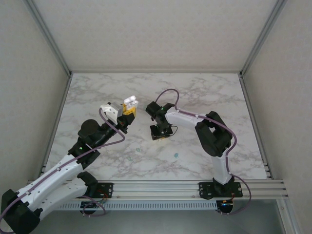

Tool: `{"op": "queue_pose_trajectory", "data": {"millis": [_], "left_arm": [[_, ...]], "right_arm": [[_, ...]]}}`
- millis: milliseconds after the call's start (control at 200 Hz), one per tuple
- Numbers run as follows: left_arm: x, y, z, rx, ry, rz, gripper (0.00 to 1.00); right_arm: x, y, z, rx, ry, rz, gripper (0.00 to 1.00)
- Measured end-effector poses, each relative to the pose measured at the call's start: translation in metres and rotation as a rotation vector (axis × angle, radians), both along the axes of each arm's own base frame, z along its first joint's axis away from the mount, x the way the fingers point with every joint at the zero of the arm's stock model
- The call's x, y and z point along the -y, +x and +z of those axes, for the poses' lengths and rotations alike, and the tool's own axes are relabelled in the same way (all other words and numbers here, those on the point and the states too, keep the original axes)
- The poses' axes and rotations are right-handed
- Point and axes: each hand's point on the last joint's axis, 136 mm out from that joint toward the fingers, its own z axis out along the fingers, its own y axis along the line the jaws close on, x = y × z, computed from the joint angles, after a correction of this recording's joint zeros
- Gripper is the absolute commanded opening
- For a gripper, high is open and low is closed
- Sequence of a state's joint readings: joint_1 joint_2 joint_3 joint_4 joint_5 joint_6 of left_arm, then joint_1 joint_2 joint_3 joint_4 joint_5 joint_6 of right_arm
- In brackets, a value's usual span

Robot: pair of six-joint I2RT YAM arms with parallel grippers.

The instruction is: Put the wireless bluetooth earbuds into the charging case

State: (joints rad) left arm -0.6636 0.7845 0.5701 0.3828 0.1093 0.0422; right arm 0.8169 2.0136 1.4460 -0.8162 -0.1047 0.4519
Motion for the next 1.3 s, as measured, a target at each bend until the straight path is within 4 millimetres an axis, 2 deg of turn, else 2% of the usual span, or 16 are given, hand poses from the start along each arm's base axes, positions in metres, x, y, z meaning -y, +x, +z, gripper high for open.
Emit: {"op": "queue_pose_trajectory", "data": {"millis": [85,370,556,726,941,1036,1301], "left_arm": [[0.0,0.0,0.0,-0.001,0.001,0.0,0.14],[0.0,0.0,0.0,-0.001,0.001,0.0,0.14],[0.002,0.002,0.002,-0.003,0.001,-0.001,0.14],[0.006,0.004,0.0,-0.011,0.007,-0.012,0.14],[0.01,0.007,-0.003,-0.029,0.009,-0.021,0.14],[0.011,0.007,-0.005,-0.035,0.009,-0.025,0.14],[0.017,0.01,-0.011,-0.051,0.018,-0.043,0.14]], "right_arm": [[0.002,-0.002,-0.001,-0.007,-0.01,0.015,0.25],[0.008,-0.006,-0.005,-0.019,-0.018,0.024,0.21],[0.015,-0.011,-0.003,-0.035,0.039,-0.013,0.2],[0.038,-0.021,-0.002,-0.076,0.107,-0.109,0.21],[0.079,-0.038,-0.002,-0.111,0.233,-0.347,0.23],[0.09,-0.046,0.0,-0.112,0.263,-0.408,0.22],[0.117,-0.041,0.002,-0.07,0.296,-0.561,0.26]]}}
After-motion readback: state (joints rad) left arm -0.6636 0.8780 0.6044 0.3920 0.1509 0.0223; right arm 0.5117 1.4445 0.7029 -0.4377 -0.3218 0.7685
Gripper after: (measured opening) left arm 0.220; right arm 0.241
